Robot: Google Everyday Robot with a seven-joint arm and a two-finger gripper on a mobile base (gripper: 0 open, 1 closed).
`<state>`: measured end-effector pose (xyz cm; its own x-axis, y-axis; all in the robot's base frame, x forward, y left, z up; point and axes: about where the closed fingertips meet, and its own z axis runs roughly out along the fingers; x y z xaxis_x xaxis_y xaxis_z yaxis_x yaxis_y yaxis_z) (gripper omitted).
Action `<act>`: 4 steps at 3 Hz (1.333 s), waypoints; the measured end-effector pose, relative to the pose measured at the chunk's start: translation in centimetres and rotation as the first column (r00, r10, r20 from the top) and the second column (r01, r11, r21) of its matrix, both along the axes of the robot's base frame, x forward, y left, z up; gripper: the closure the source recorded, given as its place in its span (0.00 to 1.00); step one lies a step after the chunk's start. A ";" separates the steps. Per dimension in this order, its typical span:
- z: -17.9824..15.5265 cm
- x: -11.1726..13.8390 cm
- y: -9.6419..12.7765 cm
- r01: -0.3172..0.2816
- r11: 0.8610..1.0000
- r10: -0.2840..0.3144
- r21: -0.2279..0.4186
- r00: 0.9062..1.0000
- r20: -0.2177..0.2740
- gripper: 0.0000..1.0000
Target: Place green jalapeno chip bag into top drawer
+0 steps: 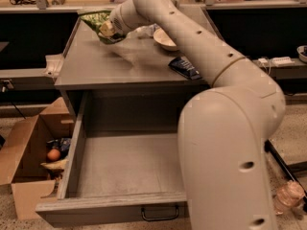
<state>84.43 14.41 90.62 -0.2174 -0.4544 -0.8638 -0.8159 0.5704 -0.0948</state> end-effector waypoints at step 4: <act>-0.8 -11.0 -3.4 -0.175 0.983 0.170 0.055 0.983 0.074 1.00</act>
Offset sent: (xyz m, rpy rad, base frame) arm -0.0259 -0.0178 0.0276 0.0678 -0.0723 -0.0188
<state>73.42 11.00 89.82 -0.0792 -0.4256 -0.9014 -0.8952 0.4282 -0.1235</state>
